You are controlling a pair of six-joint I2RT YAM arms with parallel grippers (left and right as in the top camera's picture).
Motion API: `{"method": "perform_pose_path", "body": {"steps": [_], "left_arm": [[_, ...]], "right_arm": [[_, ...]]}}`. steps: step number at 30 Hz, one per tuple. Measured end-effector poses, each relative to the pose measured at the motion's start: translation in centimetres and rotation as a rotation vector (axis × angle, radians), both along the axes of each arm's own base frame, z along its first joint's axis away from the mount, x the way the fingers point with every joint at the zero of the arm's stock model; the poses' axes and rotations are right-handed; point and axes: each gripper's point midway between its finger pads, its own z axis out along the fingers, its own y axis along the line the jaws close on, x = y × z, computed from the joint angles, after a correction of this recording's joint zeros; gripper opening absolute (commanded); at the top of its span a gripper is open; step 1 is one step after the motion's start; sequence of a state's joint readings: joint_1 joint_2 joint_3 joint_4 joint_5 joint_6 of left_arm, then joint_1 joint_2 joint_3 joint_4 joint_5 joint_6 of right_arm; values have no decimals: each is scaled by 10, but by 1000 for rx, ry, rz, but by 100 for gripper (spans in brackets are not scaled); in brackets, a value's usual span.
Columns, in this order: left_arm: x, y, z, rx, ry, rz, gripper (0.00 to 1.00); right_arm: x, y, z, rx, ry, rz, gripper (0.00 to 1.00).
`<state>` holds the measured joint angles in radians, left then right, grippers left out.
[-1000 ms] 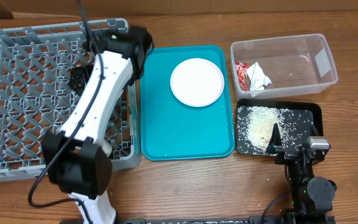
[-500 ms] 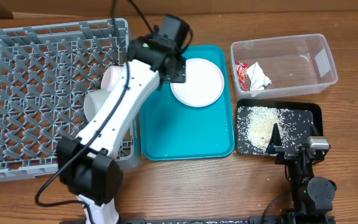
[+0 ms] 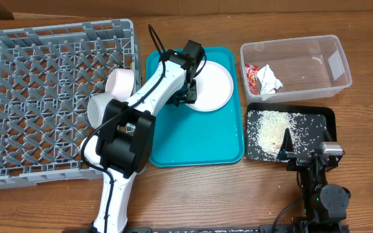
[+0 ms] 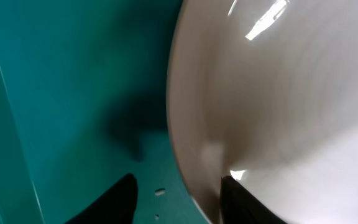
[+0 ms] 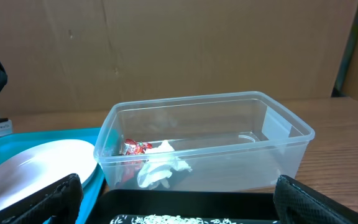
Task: Sort waste into correct bins and load items into the dishwasher
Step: 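Grasp the large white plate on the teal tray with the left gripper, then stand the large plate upright in the dish rack with the left gripper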
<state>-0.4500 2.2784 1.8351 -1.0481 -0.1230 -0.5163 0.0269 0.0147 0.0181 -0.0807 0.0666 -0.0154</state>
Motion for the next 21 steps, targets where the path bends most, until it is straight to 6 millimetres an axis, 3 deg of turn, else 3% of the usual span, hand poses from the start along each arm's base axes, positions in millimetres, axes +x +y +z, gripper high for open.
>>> {"method": "perform_pose_path", "body": {"steps": [2, 3, 11, 14, 16, 18, 20, 21], "left_arm": [[-2, -1, 0, -5, 8, 2, 6], [-5, -1, -1, -8, 20, 5, 4], [-26, 7, 3, 17, 115, 3, 4], [-33, 15, 12, 49, 130, 0, 4], [-33, 22, 34, 77, 101, 0, 4], [-28, 30, 69, 96, 26, 5, 4], [-24, 43, 122, 117, -86, 21, 4], [-26, 55, 161, 138, -167, 35, 4]], "right_arm": [[0, 0, 0, 0, 0, 1, 100], [0, 0, 0, 0, 0, 0, 100], [0, 0, 0, 0, 0, 0, 100], [0, 0, 0, 0, 0, 0, 100], [0, 0, 0, 0, 0, 0, 100], [0, 0, 0, 0, 0, 0, 100], [0, 0, 0, 0, 0, 0, 100], [0, 0, 0, 0, 0, 0, 100]]}}
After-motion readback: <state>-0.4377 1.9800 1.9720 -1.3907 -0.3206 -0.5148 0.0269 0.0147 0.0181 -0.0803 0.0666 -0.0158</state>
